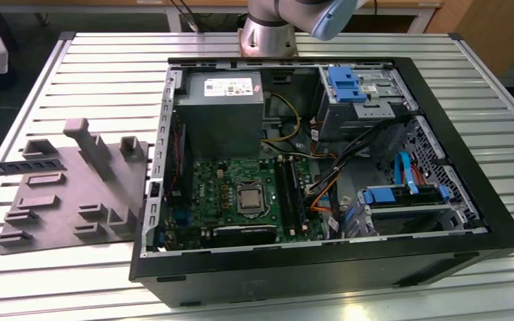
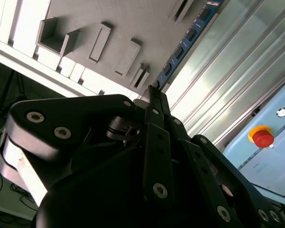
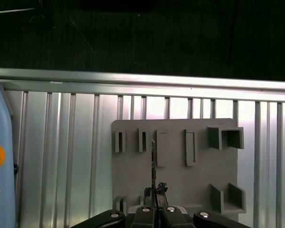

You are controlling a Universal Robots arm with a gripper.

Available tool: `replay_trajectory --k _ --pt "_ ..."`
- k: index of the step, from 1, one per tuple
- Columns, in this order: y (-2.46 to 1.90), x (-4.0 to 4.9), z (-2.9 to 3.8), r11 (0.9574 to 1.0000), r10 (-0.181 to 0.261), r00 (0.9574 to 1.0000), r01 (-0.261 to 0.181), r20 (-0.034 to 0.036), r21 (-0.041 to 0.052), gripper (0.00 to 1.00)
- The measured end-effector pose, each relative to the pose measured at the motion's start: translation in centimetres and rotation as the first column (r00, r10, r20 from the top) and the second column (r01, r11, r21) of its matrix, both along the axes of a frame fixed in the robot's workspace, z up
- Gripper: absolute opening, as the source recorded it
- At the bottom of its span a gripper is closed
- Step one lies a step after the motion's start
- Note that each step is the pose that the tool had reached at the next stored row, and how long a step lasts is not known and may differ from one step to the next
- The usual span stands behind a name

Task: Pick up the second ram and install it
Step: 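Pick up the second ram and move it above second insertion slot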

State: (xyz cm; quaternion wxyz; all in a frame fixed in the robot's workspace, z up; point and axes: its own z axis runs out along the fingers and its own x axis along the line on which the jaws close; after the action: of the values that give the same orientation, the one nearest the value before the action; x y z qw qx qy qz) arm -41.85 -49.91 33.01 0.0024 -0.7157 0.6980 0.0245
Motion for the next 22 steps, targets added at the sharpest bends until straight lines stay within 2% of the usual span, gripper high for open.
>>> replay_trajectory --k 22 --pt "0.00 0.00 1.27 1.0000 0.000 1.0000 0.000 0.0003 0.0014 0.12"
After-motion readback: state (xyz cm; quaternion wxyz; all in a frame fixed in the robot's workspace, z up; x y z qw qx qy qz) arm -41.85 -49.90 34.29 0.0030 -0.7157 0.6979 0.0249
